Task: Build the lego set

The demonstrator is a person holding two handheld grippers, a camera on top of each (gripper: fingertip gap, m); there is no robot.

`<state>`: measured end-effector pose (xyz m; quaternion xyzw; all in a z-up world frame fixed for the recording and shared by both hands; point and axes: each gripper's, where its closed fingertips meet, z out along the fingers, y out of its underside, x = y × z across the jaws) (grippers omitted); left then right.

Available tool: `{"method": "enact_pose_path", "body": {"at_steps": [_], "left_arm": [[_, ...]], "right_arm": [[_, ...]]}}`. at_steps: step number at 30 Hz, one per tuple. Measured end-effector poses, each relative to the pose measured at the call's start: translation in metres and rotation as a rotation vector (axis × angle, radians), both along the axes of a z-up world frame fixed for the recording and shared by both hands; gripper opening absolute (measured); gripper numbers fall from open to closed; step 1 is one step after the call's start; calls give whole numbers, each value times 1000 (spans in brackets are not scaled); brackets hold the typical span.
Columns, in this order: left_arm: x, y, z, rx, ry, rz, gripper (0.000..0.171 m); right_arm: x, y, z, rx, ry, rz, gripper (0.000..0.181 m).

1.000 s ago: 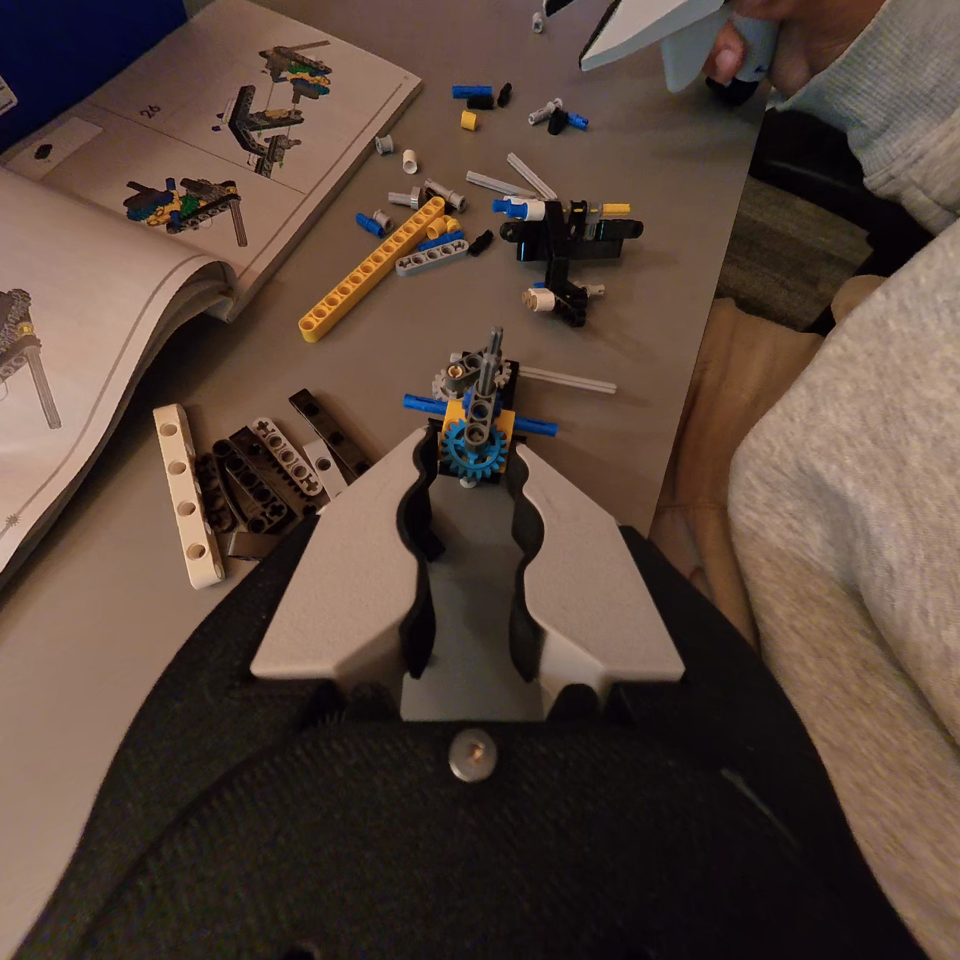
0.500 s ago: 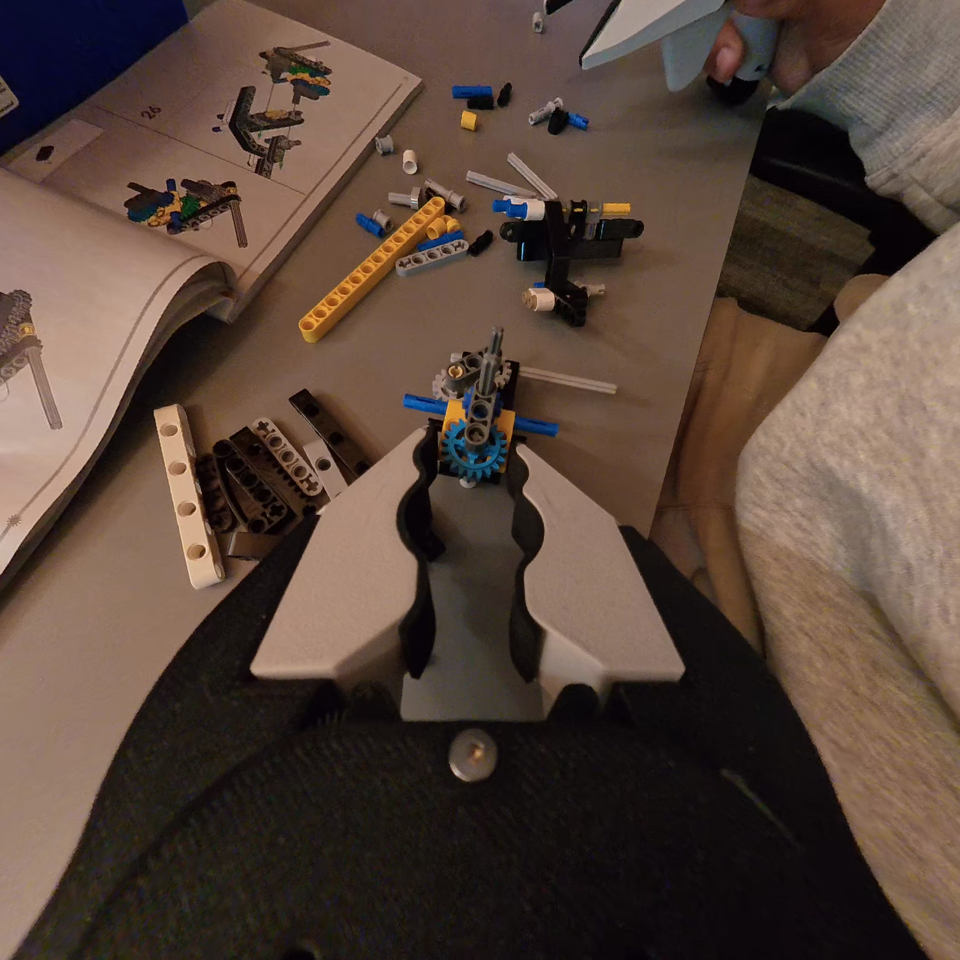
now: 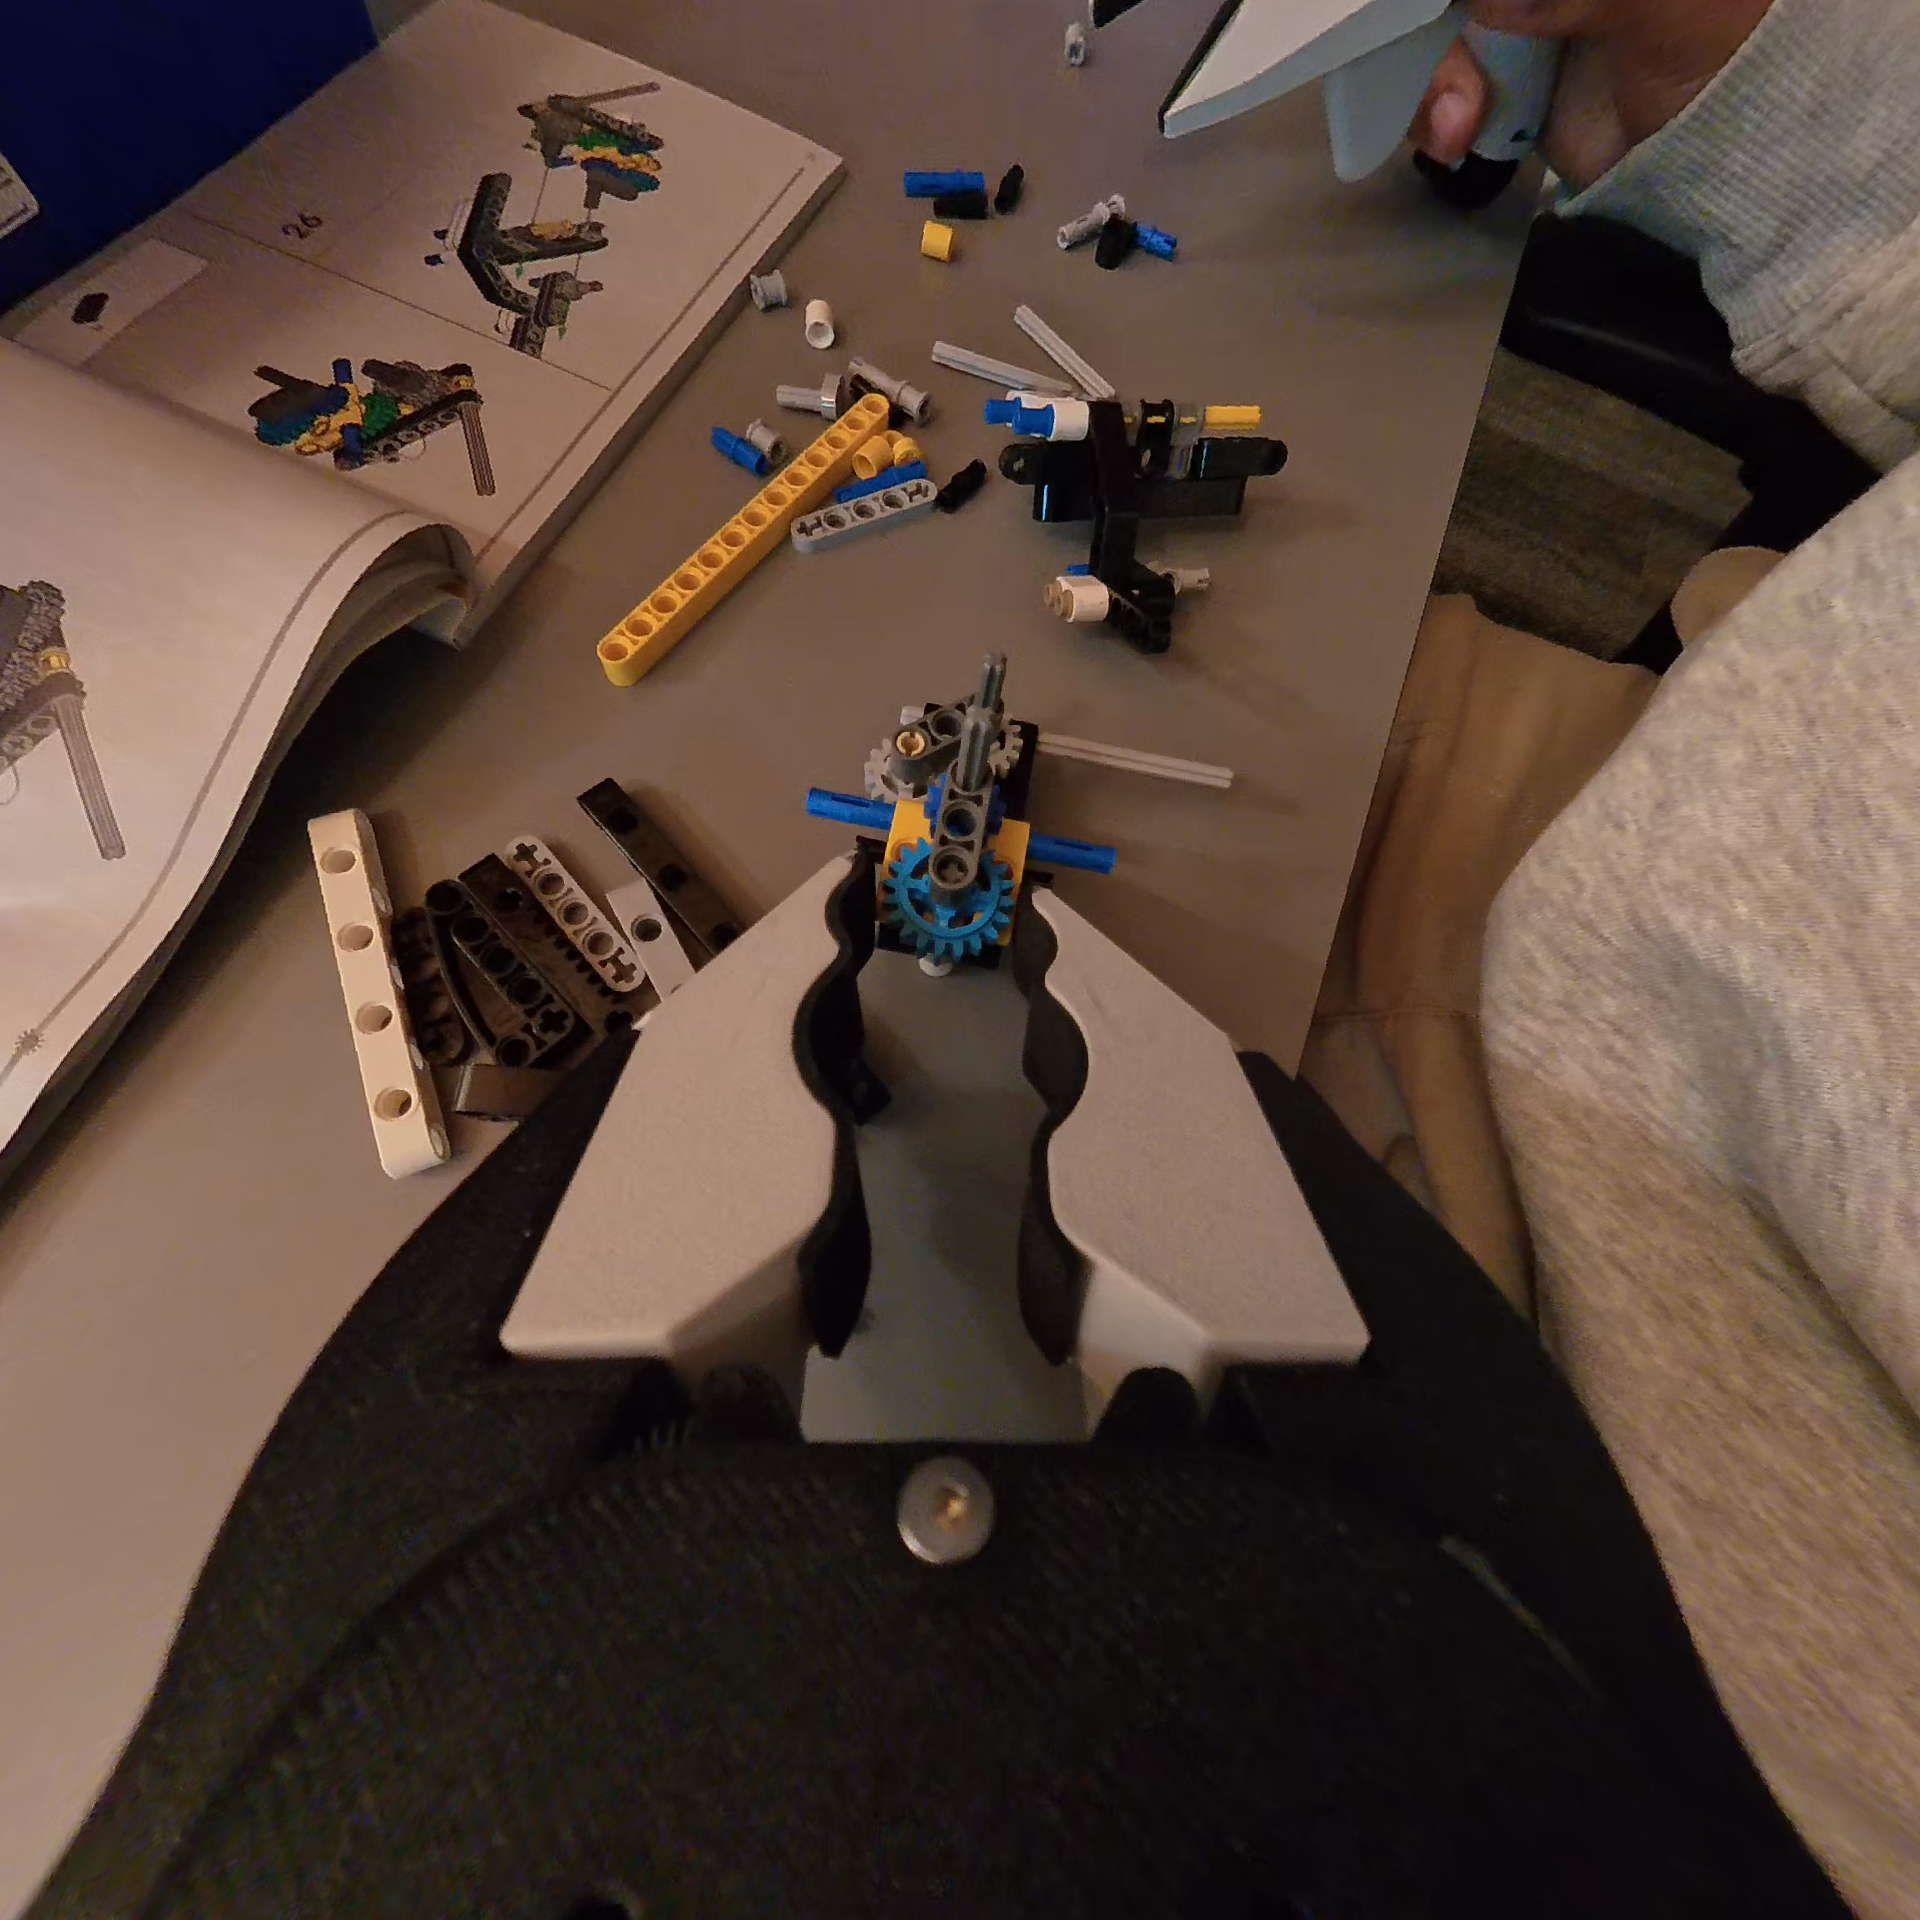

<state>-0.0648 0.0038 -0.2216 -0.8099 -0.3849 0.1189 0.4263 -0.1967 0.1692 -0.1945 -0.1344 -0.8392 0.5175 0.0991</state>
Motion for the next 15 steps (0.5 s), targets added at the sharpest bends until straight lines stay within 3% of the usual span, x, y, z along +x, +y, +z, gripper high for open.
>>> {"method": "enact_pose_path", "body": {"at_steps": [15], "left_arm": [[1, 1, 0, -17, 18, -9, 24]], "right_arm": [[0, 1, 0, -1, 1, -4, 37]]}}
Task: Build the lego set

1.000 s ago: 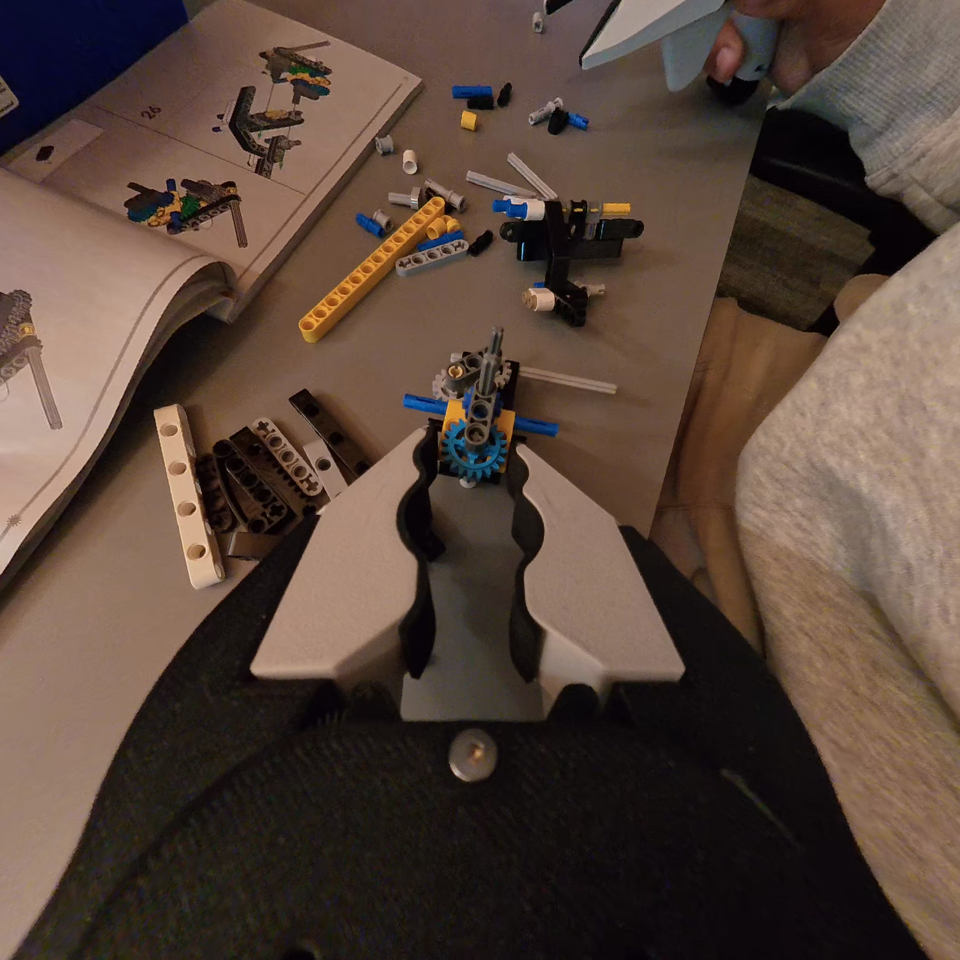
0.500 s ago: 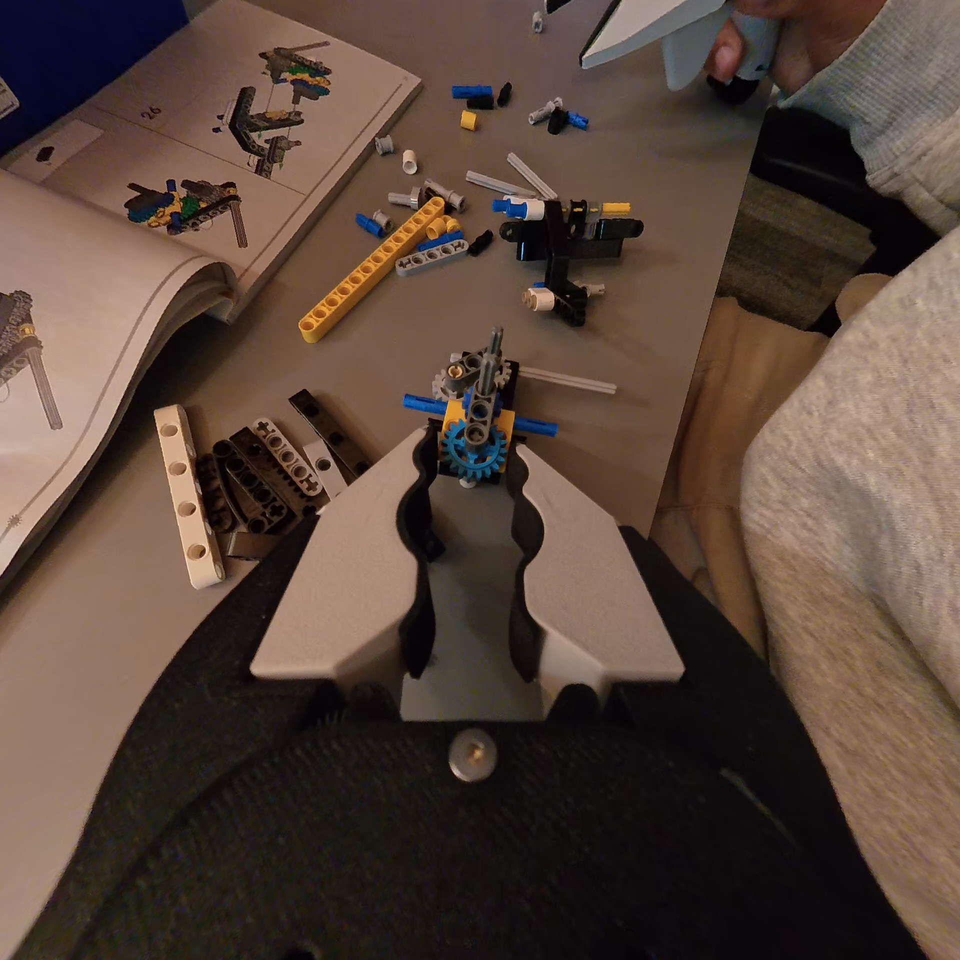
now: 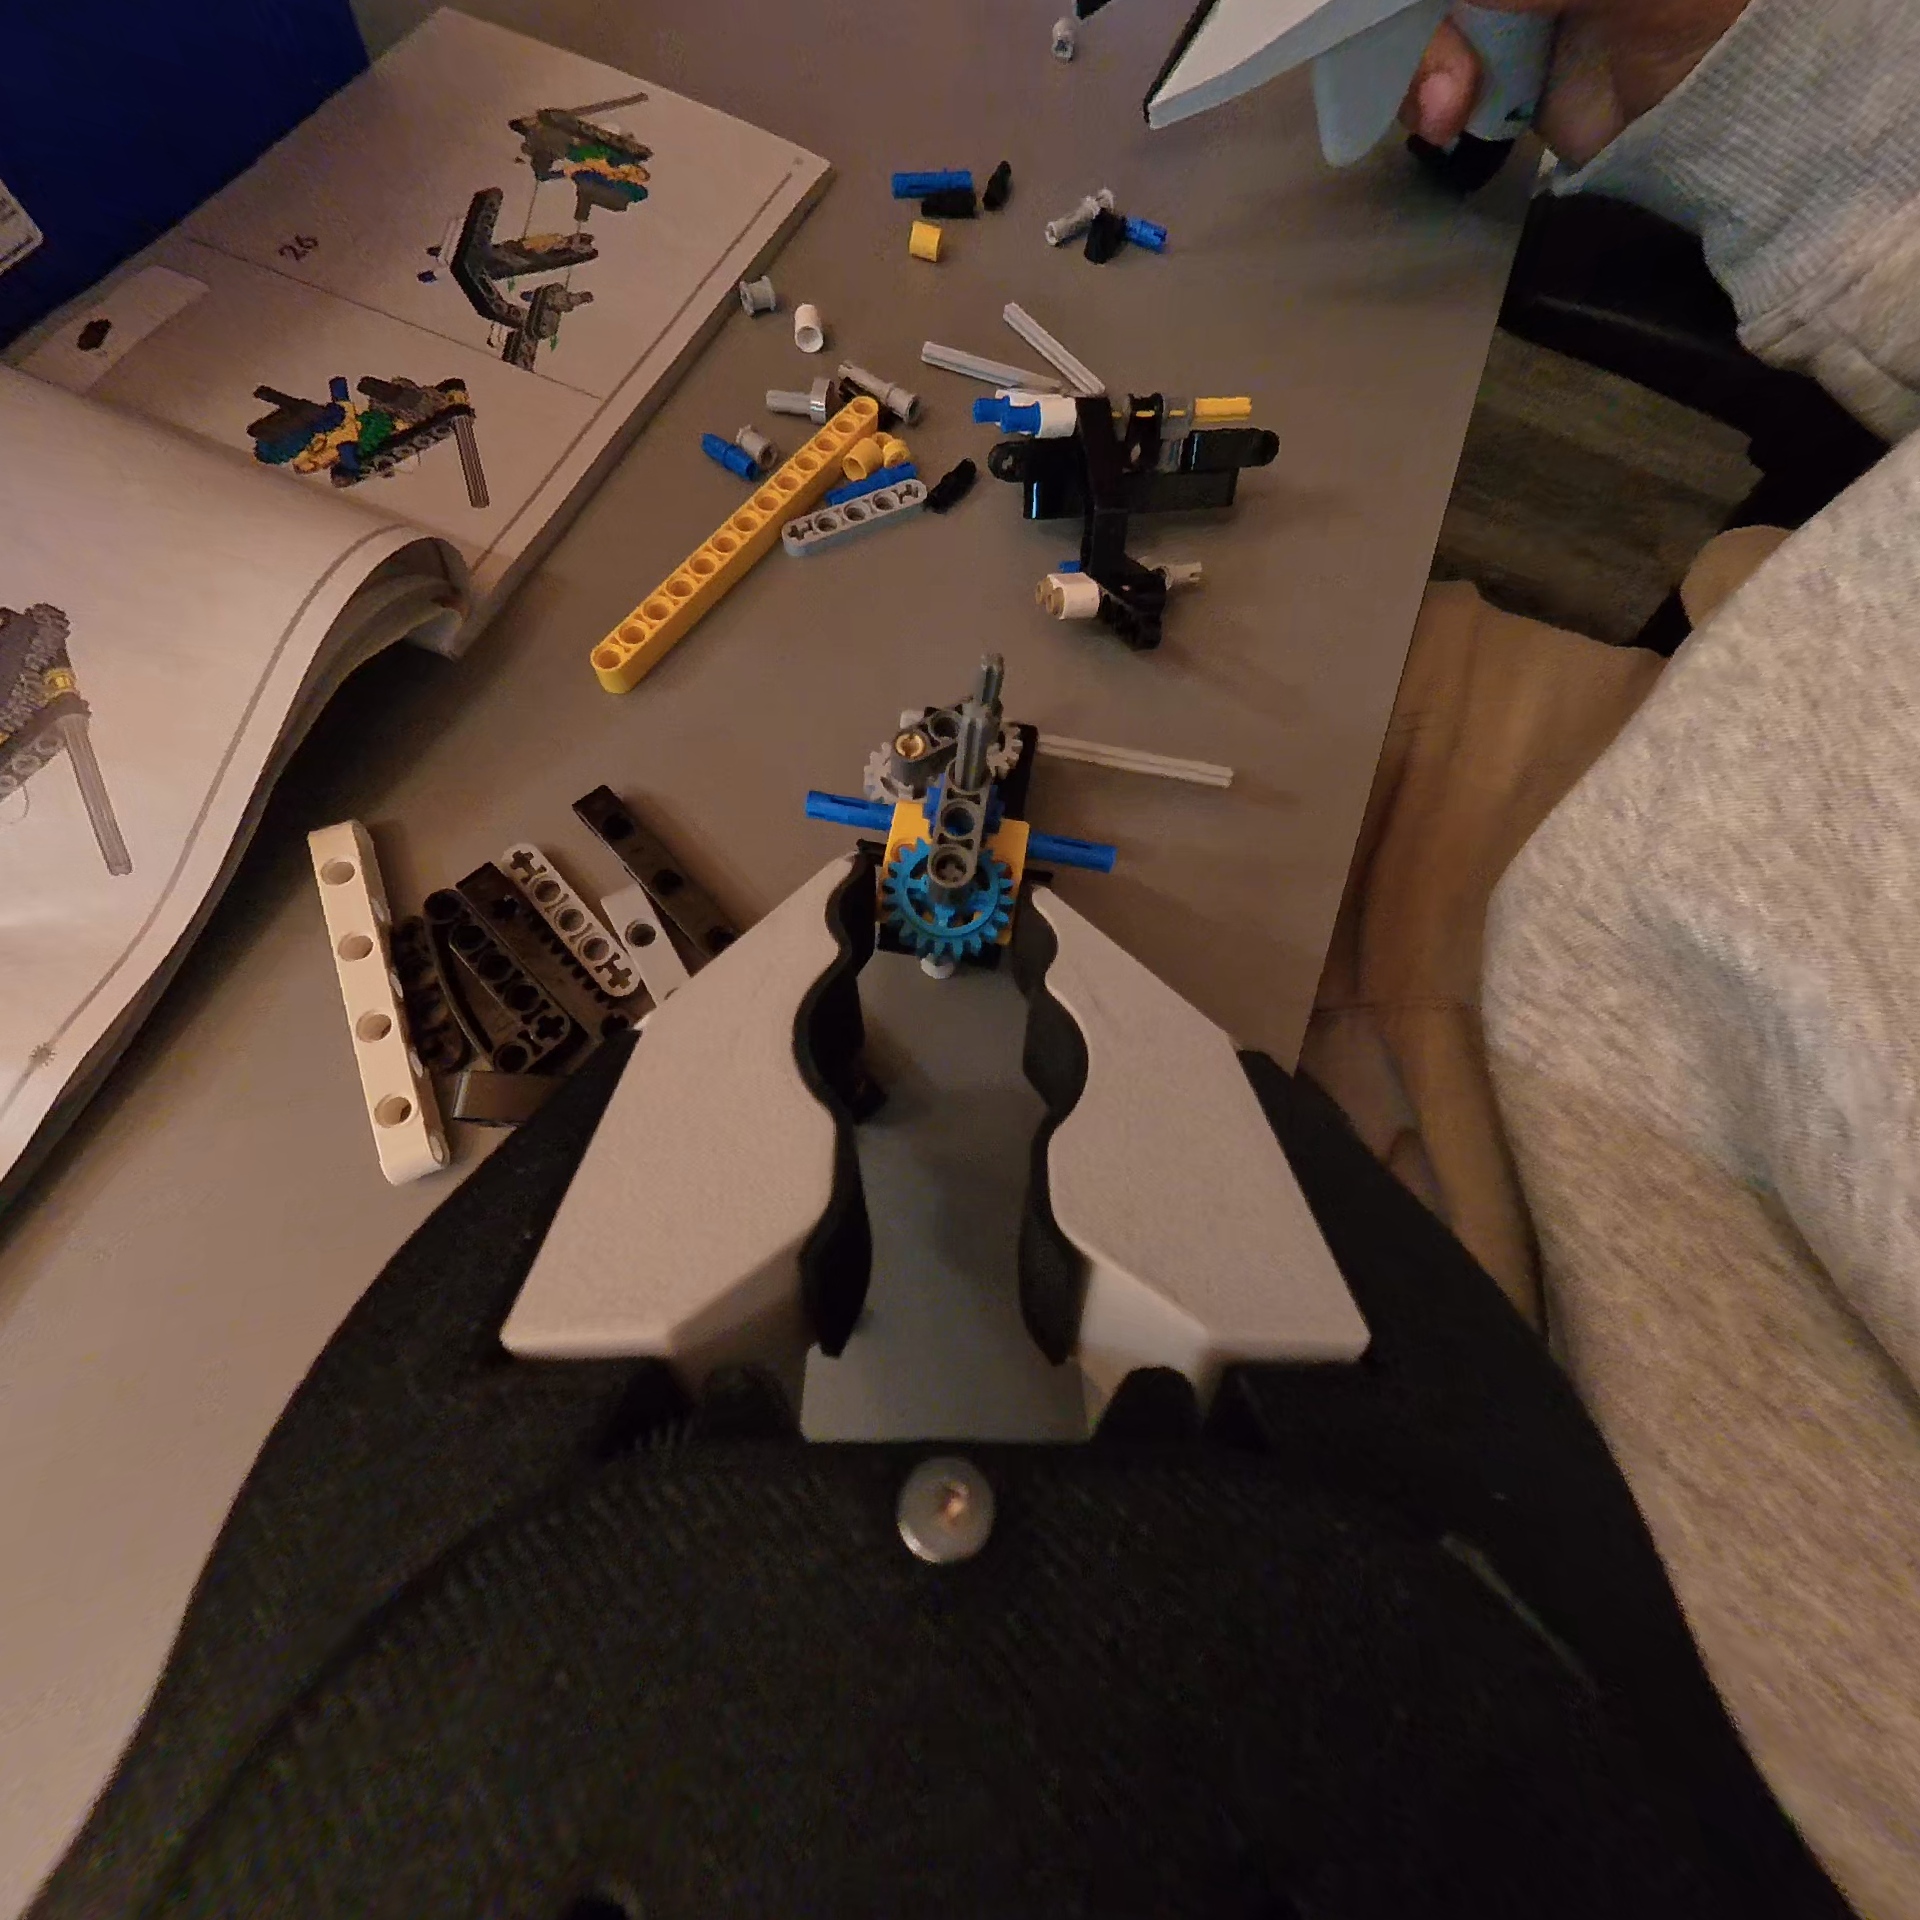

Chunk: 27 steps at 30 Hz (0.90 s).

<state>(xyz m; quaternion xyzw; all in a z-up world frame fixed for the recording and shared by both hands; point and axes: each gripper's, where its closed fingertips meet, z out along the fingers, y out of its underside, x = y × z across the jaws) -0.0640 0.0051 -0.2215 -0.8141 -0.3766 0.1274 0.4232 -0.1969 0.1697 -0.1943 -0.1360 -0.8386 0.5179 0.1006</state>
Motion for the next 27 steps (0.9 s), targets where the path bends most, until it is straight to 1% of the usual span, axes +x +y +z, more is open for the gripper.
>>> {"method": "enact_pose_path", "body": {"at_steps": [4, 6, 9, 12, 14, 17, 19, 21, 24, 27], "left_arm": [[-3, -1, 4, 4, 35, 7, 24], [-3, -3, 4, -1, 34, 7, 24], [1, -5, 0, -25, 20, -10, 24], [3, -5, 0, -15, 10, -25, 24], [4, -5, 0, -11, 12, -27, 24], [6, -4, 1, -8, 16, -41, 24], [7, -4, 1, -9, 17, -48, 24], [8, -5, 1, -9, 16, -50, 24], [9, -5, 2, -4, 18, -51, 24], [9, -5, 2, -3, 19, -50, 24]], "right_arm": [[-3, 1, 3, -16, 14, -13, 37], [-1, -5, 17, -81, 39, -5, 37], [23, -30, 41, -160, 24, 131, 43], [48, -65, 49, -118, 32, 291, 56], [65, -91, 47, -63, 24, 402, 57], [96, -123, 39, 33, 6, 588, 51], [107, -137, 28, 124, 15, 680, 50], [117, -145, 16, 218, -24, 753, 54], [129, -149, 0, 346, -100, 807, 61], [128, -151, -13, 439, -75, 784, 60]]}}
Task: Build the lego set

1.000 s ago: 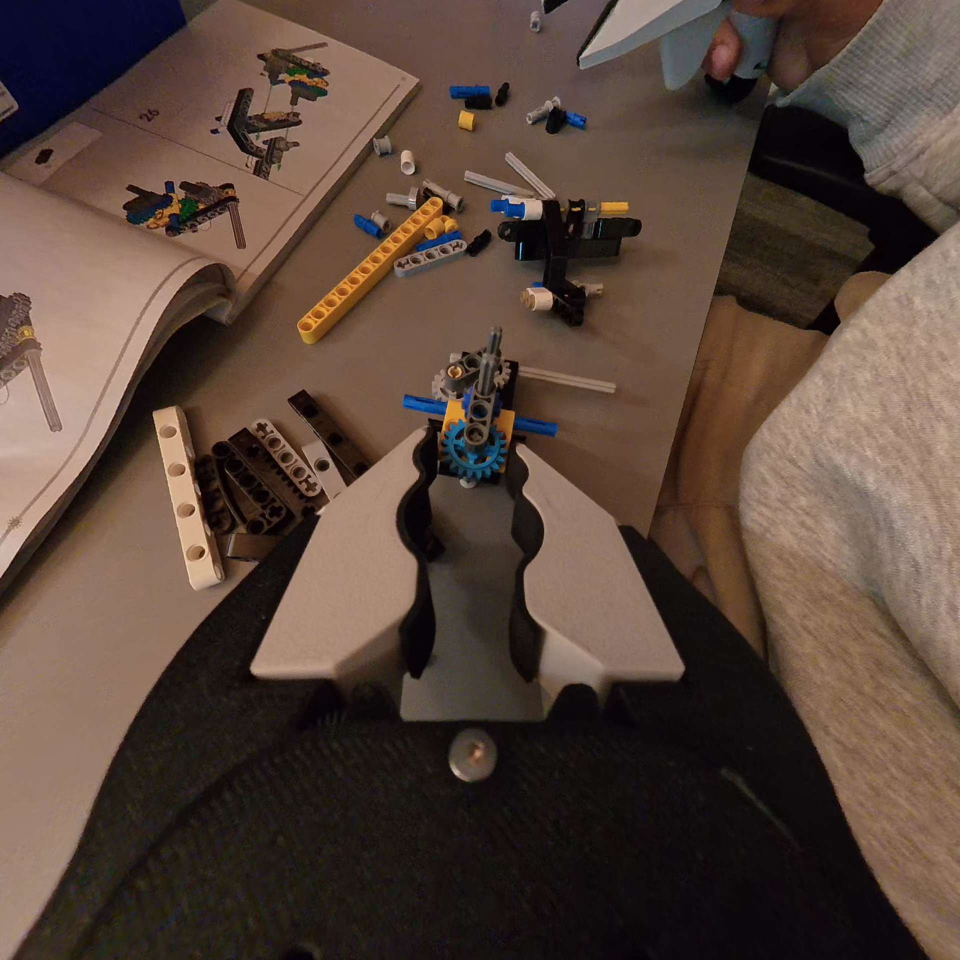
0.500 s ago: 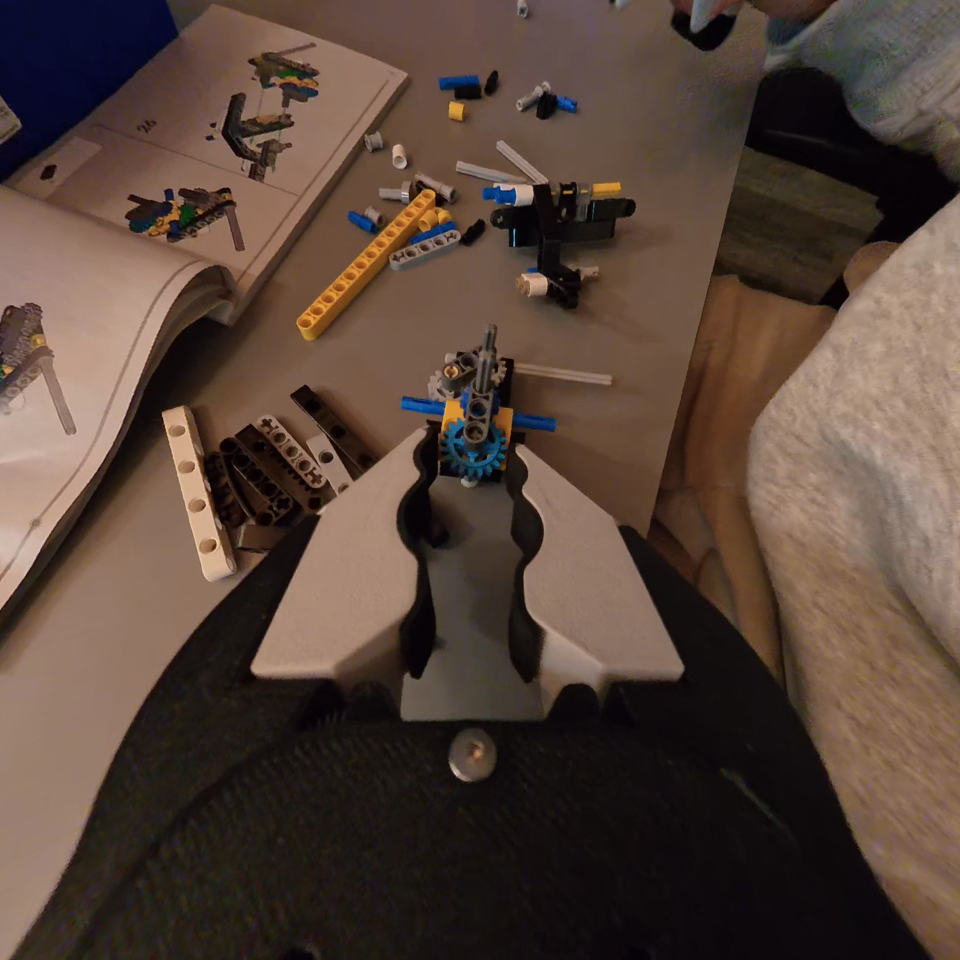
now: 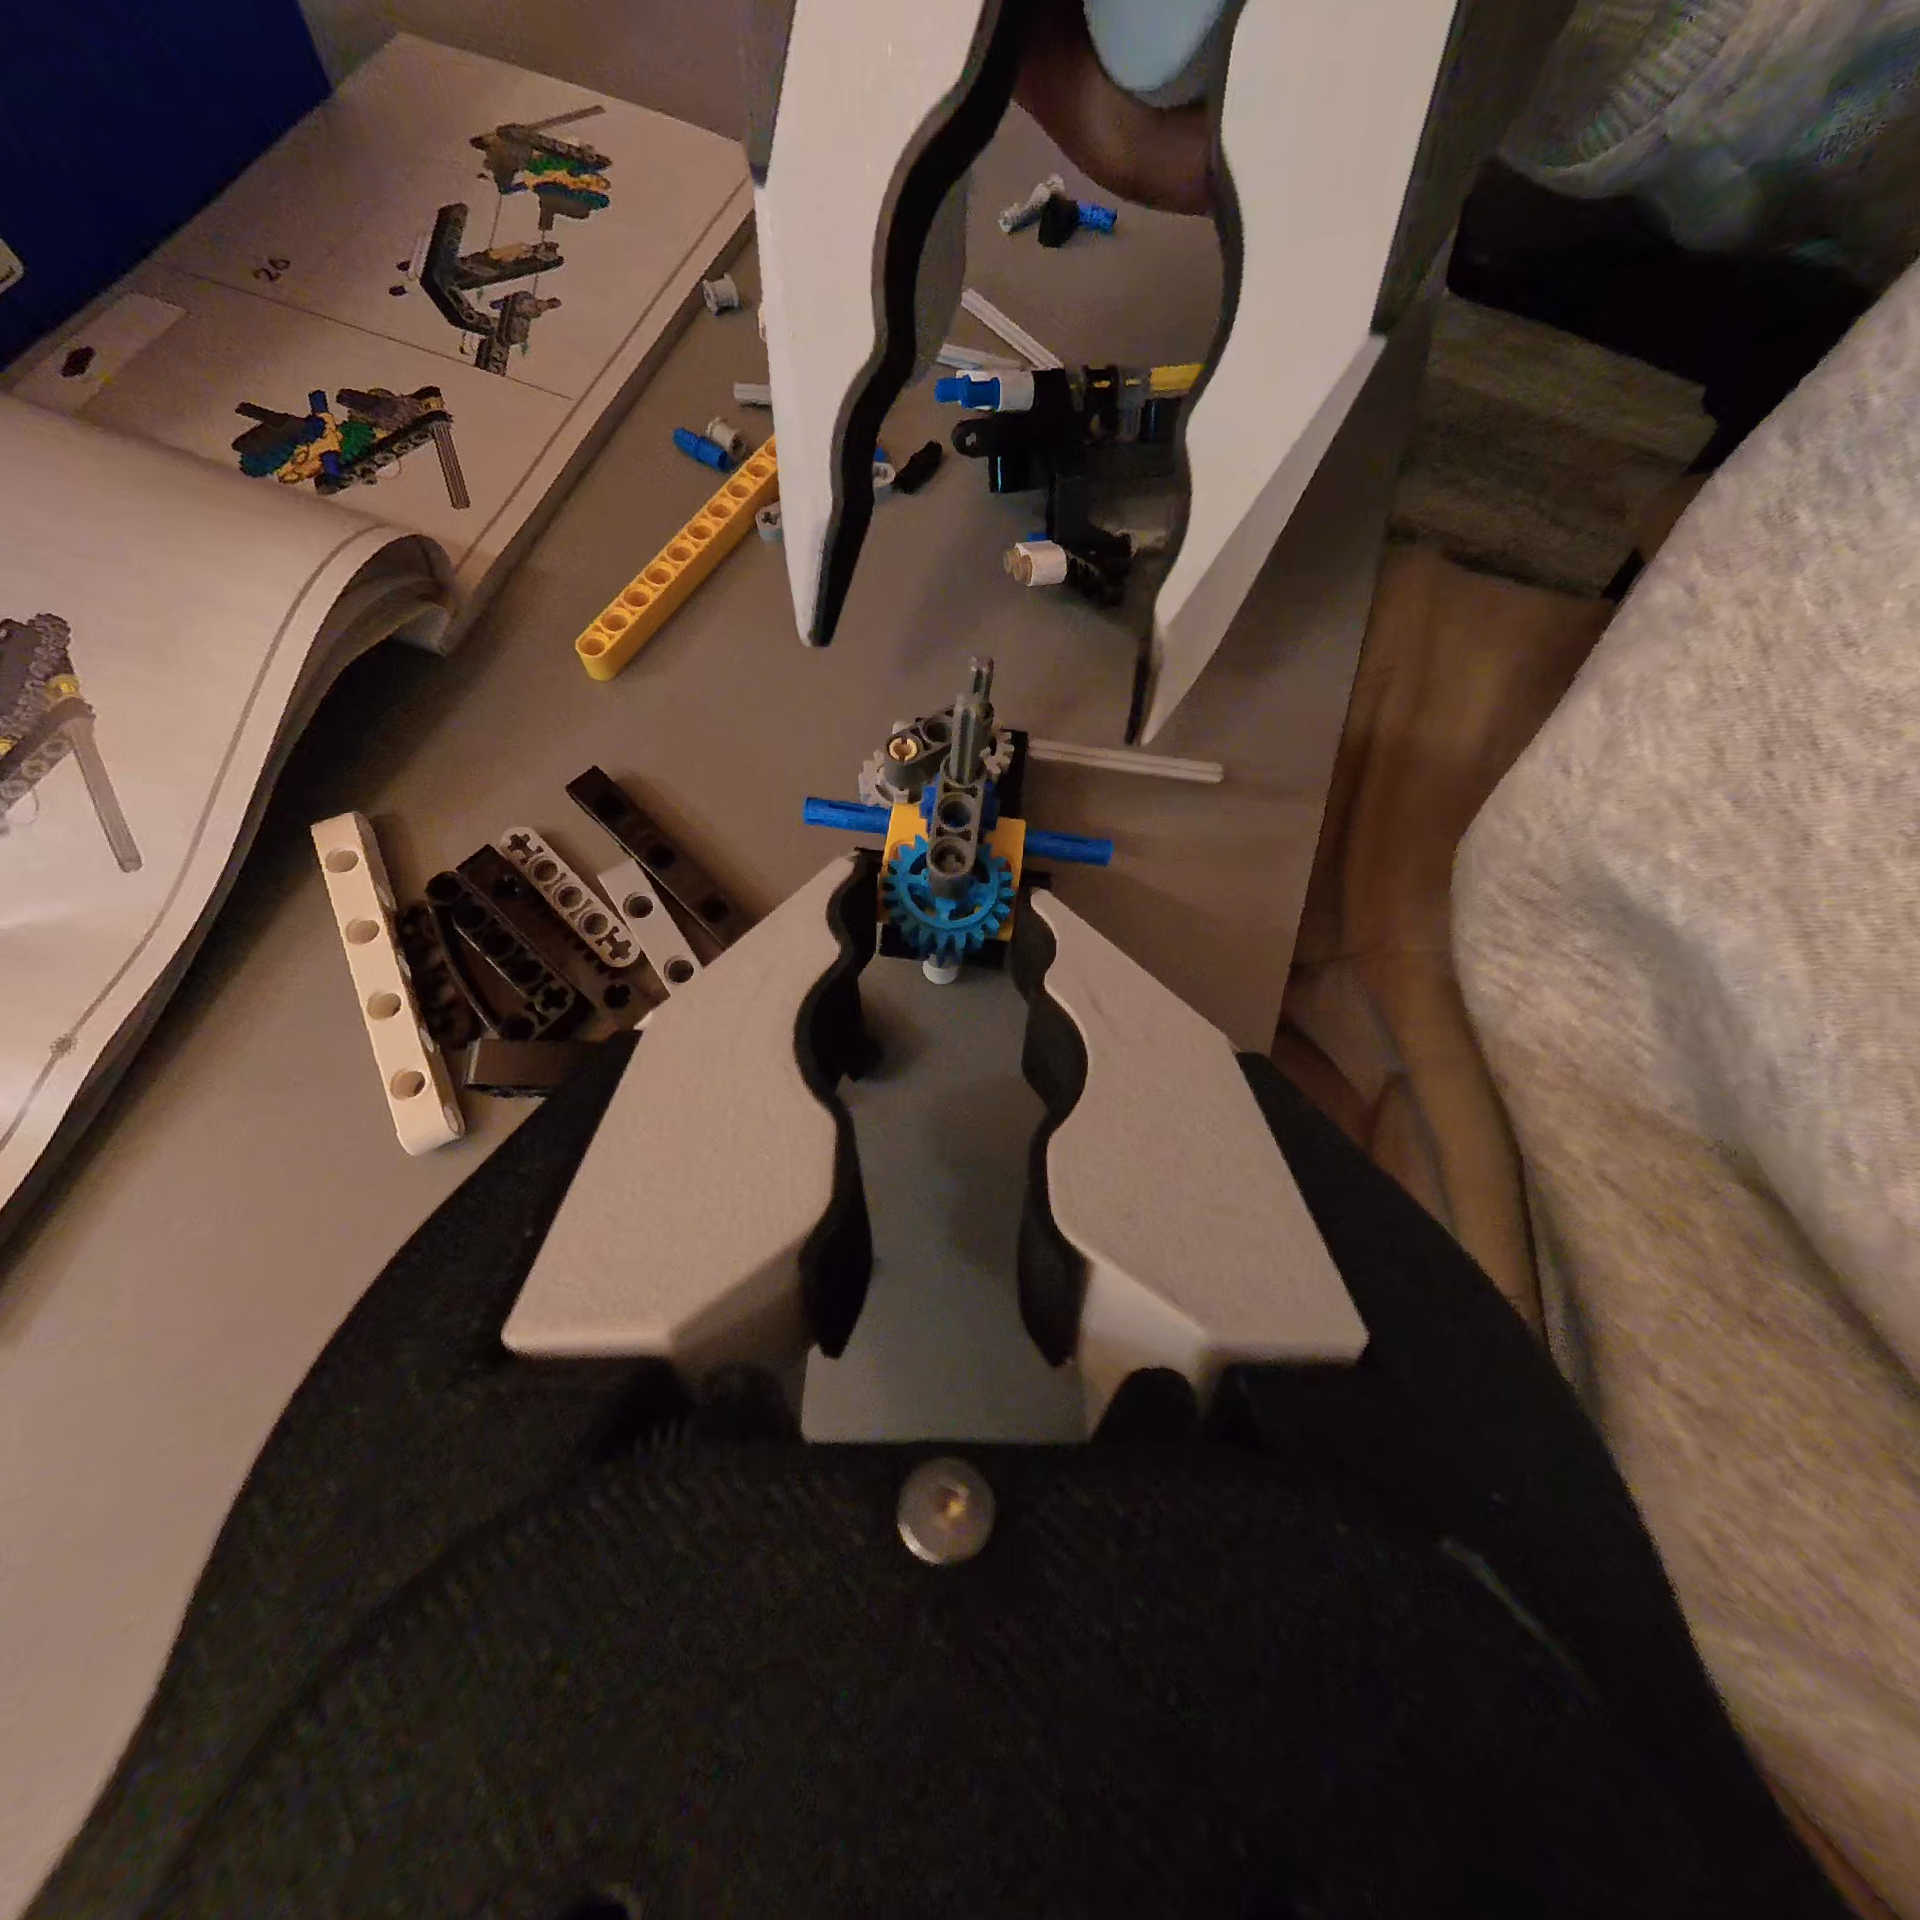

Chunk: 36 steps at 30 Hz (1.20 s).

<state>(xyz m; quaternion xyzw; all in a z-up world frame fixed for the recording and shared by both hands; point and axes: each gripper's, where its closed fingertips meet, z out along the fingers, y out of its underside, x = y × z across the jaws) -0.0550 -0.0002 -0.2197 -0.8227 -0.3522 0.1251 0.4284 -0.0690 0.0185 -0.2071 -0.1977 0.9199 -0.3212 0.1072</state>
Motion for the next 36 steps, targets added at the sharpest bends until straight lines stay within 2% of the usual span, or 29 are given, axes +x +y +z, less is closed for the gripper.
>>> {"method": "enact_pose_path", "body": {"at_steps": [10, 15, 24, 36], "left_arm": [[0, -1, 1, -2, 12, 21, 24], [3, 0, 0, -42, 40, 14, 24], [4, 1, 2, -25, 38, 9, 24], [4, 0, 2, -24, 34, 14, 24]], "right_arm": [[-1, -1, -15, 73, 173, -81, 51], [5, -1, -20, 83, 230, -71, 46], [7, -2, -24, 106, 259, -17, 31], [7, -2, -24, 105, 252, 0, 29]]}}
